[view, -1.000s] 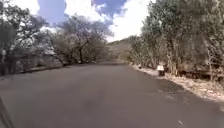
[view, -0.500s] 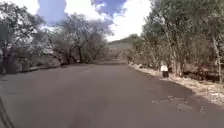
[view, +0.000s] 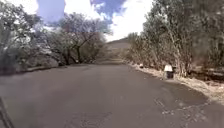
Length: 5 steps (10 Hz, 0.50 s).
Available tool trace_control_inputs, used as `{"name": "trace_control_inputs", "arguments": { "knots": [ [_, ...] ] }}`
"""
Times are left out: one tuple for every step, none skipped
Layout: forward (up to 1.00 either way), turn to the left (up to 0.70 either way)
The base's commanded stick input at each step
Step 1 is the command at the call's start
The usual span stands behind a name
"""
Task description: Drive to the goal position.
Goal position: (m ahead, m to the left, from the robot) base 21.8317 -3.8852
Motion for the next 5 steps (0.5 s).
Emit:
{"name": "trace_control_inputs", "arguments": {
  "knots": [
    [0.70,0.00],
    [0.70,0.00],
    [0.70,0.00],
    [0.70,0.00],
    [0.70,0.00]
  ]
}}
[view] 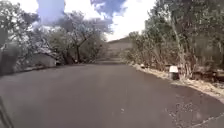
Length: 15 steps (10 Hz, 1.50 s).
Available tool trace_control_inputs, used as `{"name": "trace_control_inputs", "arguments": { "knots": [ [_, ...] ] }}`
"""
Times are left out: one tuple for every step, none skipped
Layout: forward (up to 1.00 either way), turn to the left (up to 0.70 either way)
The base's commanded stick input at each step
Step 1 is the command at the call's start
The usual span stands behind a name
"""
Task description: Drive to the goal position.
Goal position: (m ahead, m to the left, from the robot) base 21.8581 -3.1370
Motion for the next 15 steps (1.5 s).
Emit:
{"name": "trace_control_inputs", "arguments": {
  "knots": [
    [0.70,0.00],
    [0.70,0.00],
    [0.70,0.00],
    [0.70,0.00],
    [0.70,0.00],
    [0.70,0.00],
    [0.70,0.00],
    [0.70,0.00],
    [0.70,0.00],
    [0.70,0.00],
    [0.70,0.00],
    [0.70,0.00],
    [0.70,0.00],
    [0.70,0.00],
    [0.70,0.00]
  ]
}}
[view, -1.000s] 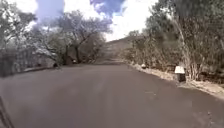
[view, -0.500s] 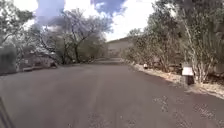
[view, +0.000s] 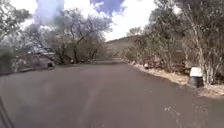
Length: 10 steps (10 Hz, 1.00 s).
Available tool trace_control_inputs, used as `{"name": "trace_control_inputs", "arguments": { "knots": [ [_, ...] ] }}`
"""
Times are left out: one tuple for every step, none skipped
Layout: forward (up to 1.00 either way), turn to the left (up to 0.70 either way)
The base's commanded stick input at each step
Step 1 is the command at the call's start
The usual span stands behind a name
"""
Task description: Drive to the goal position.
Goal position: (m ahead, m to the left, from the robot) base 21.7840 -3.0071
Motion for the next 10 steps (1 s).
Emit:
{"name": "trace_control_inputs", "arguments": {
  "knots": [
    [0.70,0.00],
    [0.70,0.00],
    [0.70,0.00],
    [0.70,0.00],
    [0.70,0.00],
    [0.70,0.00],
    [0.70,0.00],
    [0.70,0.00],
    [0.70,0.00],
    [0.70,0.00]
  ]
}}
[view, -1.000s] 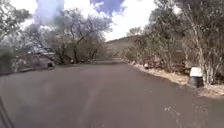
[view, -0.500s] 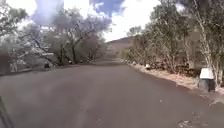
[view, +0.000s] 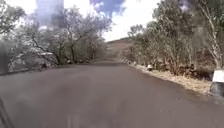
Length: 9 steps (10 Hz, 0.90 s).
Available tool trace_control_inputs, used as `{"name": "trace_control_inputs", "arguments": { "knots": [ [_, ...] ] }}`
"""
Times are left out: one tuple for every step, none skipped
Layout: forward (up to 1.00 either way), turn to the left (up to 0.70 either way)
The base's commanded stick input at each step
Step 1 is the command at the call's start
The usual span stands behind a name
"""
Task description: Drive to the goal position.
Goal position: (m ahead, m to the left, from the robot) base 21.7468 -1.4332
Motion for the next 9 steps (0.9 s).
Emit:
{"name": "trace_control_inputs", "arguments": {
  "knots": [
    [0.70,0.00],
    [0.70,0.00],
    [0.70,0.00],
    [0.70,0.00],
    [0.70,0.00],
    [0.70,0.00],
    [0.70,0.00],
    [0.70,0.00],
    [0.70,0.00]
  ]
}}
